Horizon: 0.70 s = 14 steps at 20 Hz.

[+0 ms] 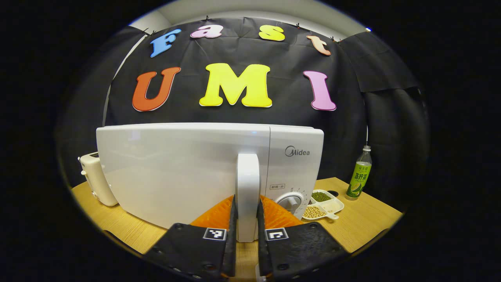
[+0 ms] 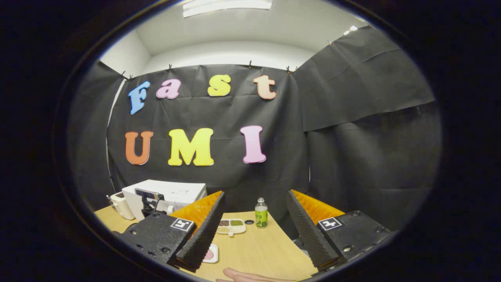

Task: Open the microwave oven with the left hand, put the food in, and close the microwave oven.

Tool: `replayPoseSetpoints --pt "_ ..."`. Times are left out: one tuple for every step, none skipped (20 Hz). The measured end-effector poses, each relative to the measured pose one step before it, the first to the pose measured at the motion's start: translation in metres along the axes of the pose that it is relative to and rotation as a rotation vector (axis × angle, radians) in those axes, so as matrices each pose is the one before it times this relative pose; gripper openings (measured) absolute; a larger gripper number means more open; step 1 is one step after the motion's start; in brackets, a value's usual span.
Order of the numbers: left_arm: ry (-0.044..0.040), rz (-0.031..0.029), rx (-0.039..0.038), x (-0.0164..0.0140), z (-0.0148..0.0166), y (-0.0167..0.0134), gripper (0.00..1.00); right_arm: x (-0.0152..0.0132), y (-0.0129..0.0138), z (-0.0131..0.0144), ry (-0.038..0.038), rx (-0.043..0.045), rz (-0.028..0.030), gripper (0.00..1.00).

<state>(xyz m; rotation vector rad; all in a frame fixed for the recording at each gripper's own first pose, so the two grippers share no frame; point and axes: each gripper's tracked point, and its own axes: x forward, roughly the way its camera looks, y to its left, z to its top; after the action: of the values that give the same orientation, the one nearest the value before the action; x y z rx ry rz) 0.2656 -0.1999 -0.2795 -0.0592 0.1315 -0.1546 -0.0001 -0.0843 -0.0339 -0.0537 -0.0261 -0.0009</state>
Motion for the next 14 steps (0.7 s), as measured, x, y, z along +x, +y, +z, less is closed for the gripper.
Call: replayPoseSetpoints --pt "0.00587 -0.00124 0.00201 -0.00185 -0.0011 0.00031 0.07 0.00013 -0.00119 -0.00106 0.00129 0.00494 -0.00202 0.91" --pt "-0.01541 0.00241 0.00321 -0.00206 0.00146 0.00046 0.07 0.00101 0.00131 -0.00055 0.00021 0.00348 0.00304 0.91" --pt "0.00114 0.00154 -0.00092 0.00023 -0.00022 0.00082 0.07 -0.0001 0.002 -0.00151 0.00089 0.00276 0.00405 0.91" --pt "0.00164 0.00021 -0.01237 -0.00088 -0.0004 0.00003 0.07 0.0005 0.00088 -0.00028 0.00075 0.00139 0.00271 1.0" --pt "0.00945 -0.0001 -0.00936 -0.00392 -0.00128 -0.00007 0.07 0.00032 -0.00106 -0.0008 0.00279 -0.00179 0.00045 1.0" --pt "-0.01734 0.00731 -0.00583 -0.00833 0.00018 0.00087 0.07 -0.00027 -0.00119 -0.00084 0.00157 -0.00332 -0.00258 0.91" --pt "-0.02044 0.00247 0.01539 -0.0071 0.00174 -0.00032 0.07 -0.00029 -0.00135 0.00039 -0.00039 -0.00089 -0.00281 1.0" --pt "-0.01396 -0.00802 0.02311 -0.01122 -0.00033 0.0012 0.07 -0.00029 -0.00042 -0.00006 0.00175 0.00088 -0.00094 1.0" --pt "-0.02064 -0.01653 0.01283 -0.00778 0.001 0.00097 0.07 -0.00196 0.00072 -0.00194 0.00264 0.00085 0.00266 0.91" --pt "0.01587 -0.02543 0.00774 -0.01148 -0.00465 0.001 0.07 -0.00147 0.00171 -0.00113 0.00227 -0.00124 0.0031 1.0" --pt "-0.01273 -0.03088 -0.00378 -0.01094 0.00246 0.00091 0.07 -0.0011 0.00082 -0.00276 0.00353 -0.00268 -0.00058 0.91" --pt "0.01324 -0.03171 0.00855 -0.01148 -0.00274 0.0013 0.06 -0.00165 0.00116 -0.00149 0.00482 -0.00361 0.0 1.0" --pt "0.00006 -0.02914 0.00896 -0.0105 0.00073 0.00275 0.06 -0.00308 0.00268 -0.00275 0.00434 -0.00259 0.00383 1.0" --pt "0.00567 -0.0223 0.00335 -0.0111 -0.00109 0.00228 0.07 -0.00263 0.00372 -0.00107 0.0028 -0.00034 0.00356 1.0"
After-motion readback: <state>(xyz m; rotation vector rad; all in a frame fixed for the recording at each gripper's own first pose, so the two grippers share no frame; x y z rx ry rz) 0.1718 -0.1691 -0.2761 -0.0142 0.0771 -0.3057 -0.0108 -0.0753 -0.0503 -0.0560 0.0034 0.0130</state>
